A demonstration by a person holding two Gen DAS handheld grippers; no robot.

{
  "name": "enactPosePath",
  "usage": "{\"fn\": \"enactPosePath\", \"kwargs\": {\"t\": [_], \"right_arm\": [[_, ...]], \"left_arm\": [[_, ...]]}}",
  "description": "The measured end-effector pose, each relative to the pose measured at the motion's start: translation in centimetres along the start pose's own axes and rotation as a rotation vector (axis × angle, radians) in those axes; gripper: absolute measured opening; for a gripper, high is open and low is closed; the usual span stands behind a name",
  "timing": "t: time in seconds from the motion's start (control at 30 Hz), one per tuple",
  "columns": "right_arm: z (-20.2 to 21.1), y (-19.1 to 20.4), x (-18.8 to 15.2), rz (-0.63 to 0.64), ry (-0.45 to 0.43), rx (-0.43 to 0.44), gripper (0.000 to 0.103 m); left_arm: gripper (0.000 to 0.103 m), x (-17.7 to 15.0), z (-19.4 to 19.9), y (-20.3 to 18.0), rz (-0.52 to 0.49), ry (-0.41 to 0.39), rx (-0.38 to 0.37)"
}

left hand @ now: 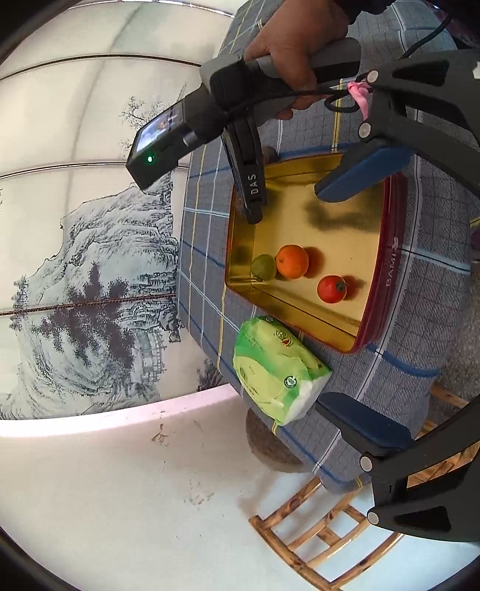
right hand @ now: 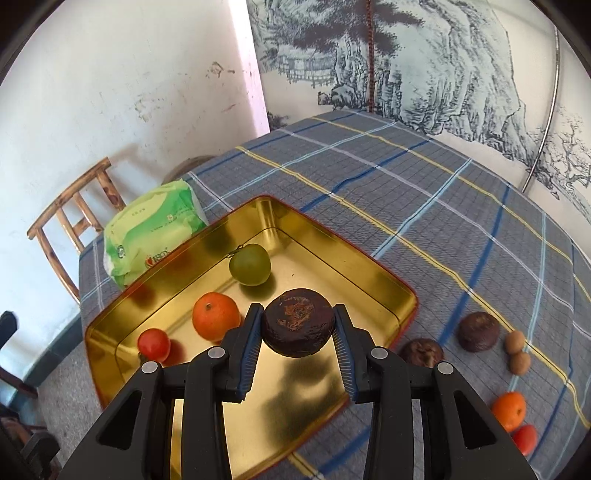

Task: Organize fruits
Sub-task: 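Carry the mangosteen over the tin and release it with the right gripper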

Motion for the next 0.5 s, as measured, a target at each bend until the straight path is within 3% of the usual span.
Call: {"fn": "enactPosePath", "kwargs": {"t": [0.17, 0.5], "right_arm": [[-1.7, 0.1, 0.4, 0.003, 0.027, -0.002, 0.039], [-4.0, 0.0, 0.9, -0.004, 0.065, -0.018, 0.039]], "left_arm": [[0.102, -0.3, -0.1, 0.2, -0.014, -0.012, 0.033], [0.102, -0.7, -1.3, 0.6, -0.010, 0.055, 0.038]]}}
Point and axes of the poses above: each gripper's, at about its wrist camera, not at the fingertips, and z roughly against the way its jaws point, y to its left, x to its top, the point moved 2 cm from there along -z, roughly the way its jaws point, and after that the axes turned 13 degrees about z, right-handed, at the moved point
